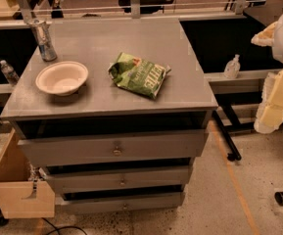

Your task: Pick green jalapeno chip bag

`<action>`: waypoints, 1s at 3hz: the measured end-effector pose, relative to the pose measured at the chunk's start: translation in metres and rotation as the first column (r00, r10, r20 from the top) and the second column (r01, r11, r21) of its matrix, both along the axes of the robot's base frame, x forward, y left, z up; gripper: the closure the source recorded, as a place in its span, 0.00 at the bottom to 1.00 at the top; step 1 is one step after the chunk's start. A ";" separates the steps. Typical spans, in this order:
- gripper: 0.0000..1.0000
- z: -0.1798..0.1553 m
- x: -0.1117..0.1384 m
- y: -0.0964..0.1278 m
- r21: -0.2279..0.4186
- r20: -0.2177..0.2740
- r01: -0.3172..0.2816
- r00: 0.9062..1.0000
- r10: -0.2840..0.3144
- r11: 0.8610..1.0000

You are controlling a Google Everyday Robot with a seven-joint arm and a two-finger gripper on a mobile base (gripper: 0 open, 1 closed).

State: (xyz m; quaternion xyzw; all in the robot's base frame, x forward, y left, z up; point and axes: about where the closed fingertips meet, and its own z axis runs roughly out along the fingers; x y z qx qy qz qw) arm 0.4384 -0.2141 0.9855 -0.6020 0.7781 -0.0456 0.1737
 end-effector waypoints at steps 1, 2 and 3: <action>0.00 0.000 0.000 0.000 0.000 0.000 0.000 1.000 0.000 1.000; 0.00 -0.007 0.010 0.022 0.106 -0.015 -0.023 1.000 0.025 0.994; 0.00 -0.015 0.046 0.083 0.261 -0.064 -0.056 0.995 0.075 0.964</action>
Offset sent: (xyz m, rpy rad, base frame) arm 0.0357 0.0787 -0.0227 0.3953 0.0818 0.0914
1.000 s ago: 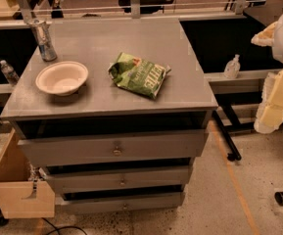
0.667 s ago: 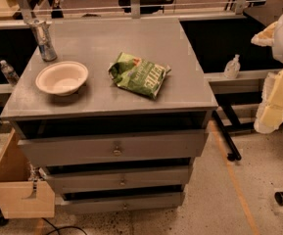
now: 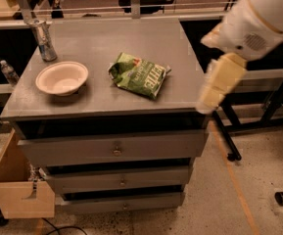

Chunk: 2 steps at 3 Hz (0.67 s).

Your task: Pick green jalapeno chip bag

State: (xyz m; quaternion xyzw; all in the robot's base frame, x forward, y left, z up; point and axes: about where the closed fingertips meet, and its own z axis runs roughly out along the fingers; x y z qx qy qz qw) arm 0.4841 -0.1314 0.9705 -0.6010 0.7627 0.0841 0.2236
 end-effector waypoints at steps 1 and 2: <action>0.00 0.004 0.040 0.073 0.122 -0.019 -0.041 0.999 0.044 0.992; 0.00 0.010 0.078 0.125 0.157 0.022 -0.068 0.998 0.065 0.985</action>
Offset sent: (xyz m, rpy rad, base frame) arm 0.1439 0.1830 0.0129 0.1203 -0.1172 0.0771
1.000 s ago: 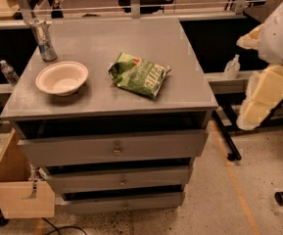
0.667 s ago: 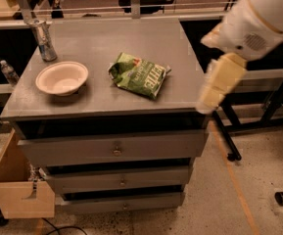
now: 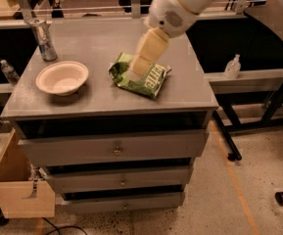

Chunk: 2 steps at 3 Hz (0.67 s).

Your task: Pick green jalapeno chip bag

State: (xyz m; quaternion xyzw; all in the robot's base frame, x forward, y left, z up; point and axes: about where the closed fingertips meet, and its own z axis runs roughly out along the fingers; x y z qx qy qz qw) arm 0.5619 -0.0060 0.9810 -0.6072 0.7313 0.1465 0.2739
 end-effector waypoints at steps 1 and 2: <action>0.00 -0.008 0.038 0.033 -0.036 0.047 -0.009 0.999 0.010 0.999; 0.00 -0.027 0.067 0.050 -0.096 0.076 -0.005 0.997 0.012 0.995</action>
Offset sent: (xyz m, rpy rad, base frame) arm 0.1035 0.0647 -0.0501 -0.1743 -0.1140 -0.0004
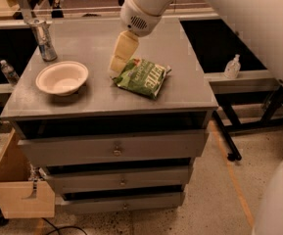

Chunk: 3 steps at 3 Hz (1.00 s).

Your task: Pick green jalapeno chip bag

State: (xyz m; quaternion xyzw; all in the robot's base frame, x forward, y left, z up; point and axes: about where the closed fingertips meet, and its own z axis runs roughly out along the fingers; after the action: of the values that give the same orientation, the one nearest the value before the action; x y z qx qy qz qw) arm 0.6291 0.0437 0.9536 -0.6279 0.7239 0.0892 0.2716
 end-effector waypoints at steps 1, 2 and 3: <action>0.00 -0.030 0.016 -0.004 -0.058 -0.011 0.006 1.000 -0.007 0.998; 0.00 -0.063 0.023 -0.013 -0.106 -0.048 0.005 0.999 -0.011 0.994; 0.15 -0.082 0.030 -0.023 -0.136 -0.065 0.010 0.998 -0.019 0.991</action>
Offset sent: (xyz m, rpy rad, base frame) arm 0.0319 -0.0272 -0.0984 -0.1613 0.0890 -0.0142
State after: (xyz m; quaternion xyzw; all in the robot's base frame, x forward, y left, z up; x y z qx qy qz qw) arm 0.6589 0.0209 0.8716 -0.6363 0.7414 0.0585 0.2047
